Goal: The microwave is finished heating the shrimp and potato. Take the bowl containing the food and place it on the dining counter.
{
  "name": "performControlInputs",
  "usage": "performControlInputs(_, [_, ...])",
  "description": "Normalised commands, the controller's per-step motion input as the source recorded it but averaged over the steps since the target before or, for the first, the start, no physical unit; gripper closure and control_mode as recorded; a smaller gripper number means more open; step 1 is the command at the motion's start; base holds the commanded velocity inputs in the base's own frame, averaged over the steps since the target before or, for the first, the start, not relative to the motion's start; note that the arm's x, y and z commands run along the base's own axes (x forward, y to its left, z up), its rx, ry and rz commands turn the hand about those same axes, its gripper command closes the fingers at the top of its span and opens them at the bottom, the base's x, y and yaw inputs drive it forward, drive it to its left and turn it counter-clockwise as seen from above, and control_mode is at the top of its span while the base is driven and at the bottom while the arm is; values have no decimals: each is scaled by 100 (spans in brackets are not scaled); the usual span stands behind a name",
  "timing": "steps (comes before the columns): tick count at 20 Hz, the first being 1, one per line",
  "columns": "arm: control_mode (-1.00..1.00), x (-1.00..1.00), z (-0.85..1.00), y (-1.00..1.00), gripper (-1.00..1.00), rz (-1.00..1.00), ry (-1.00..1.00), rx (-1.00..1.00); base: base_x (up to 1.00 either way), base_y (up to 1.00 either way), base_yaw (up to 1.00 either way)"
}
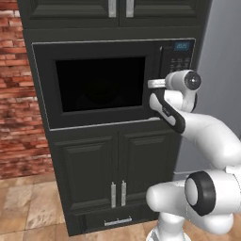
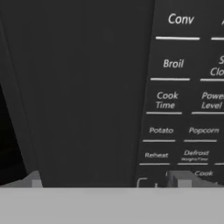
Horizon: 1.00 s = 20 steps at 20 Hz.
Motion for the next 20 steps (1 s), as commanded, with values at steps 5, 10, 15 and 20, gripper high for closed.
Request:
performControlInputs(5, [-100,15,0,0,100,0,0,0,0,0,0])
performControlInputs(10, [-100,0,0,0,100,0,0,0,0,0,0])
performControlInputs(15, [-100,-19,11,0,100,0,3,0,0,0,0])
performControlInputs(20, [-100,-57,33,12,100,0,0,0,0,0,0])
